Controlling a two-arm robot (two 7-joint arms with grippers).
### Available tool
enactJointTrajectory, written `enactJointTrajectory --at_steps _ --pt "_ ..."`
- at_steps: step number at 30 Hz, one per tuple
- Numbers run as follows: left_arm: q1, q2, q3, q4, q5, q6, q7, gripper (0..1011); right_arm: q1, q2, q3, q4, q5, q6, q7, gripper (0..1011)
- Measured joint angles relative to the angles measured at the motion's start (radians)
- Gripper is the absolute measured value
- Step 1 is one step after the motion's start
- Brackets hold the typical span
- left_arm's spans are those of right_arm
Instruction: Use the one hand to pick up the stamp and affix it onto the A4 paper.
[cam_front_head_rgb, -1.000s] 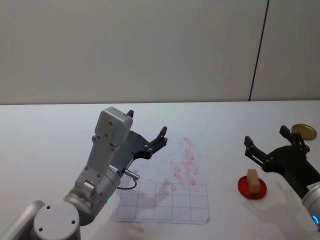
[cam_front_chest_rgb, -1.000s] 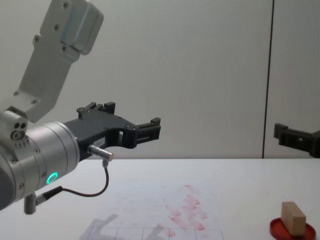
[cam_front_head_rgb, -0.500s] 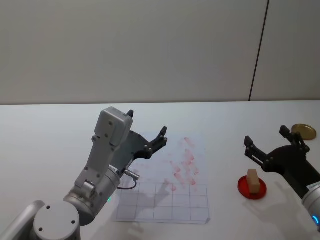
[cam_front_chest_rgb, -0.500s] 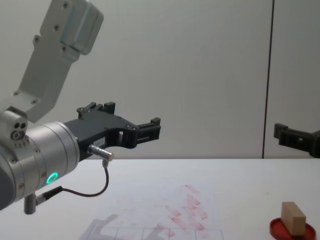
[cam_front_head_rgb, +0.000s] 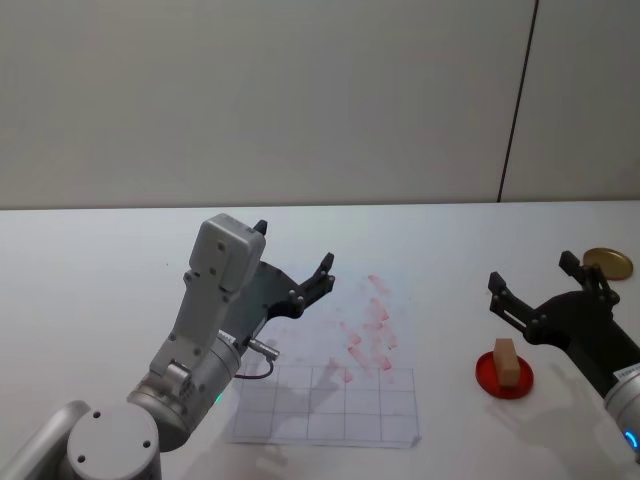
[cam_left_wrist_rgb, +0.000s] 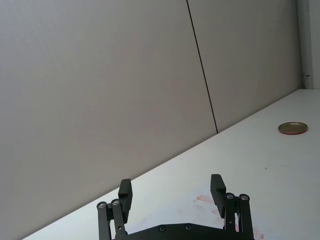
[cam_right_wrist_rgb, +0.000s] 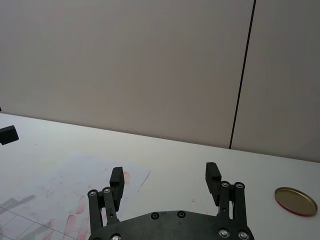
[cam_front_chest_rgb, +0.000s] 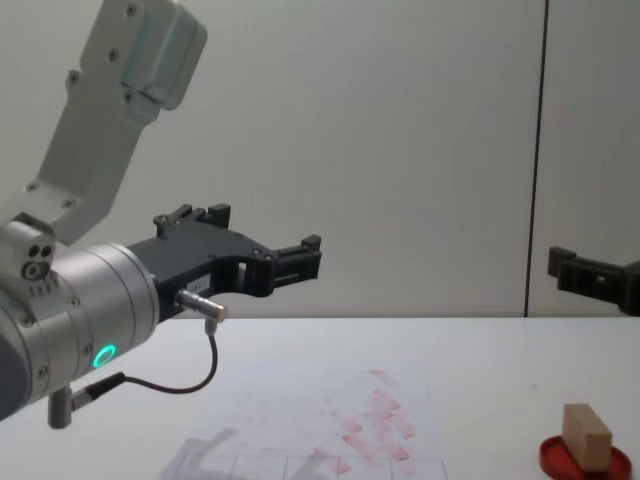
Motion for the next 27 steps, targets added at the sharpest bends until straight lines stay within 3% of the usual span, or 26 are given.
enactJointTrajectory --at_steps 7,13,27 --pt "0.000 0.000 0.000 0.000 0.000 0.000 0.000 993 0.005 -0.002 0.001 0.003 -0.001 0.005 -0.002 1001" --pt "0.000 0.000 0.000 0.000 0.000 0.000 0.000 993 0.026 -0.017 0.001 0.016 -0.018 0.045 -0.026 1001" --pt "0.000 0.000 0.000 0.000 0.000 0.000 0.000 993 0.072 -0.096 -0.038 0.054 -0.090 0.195 -0.141 1001"
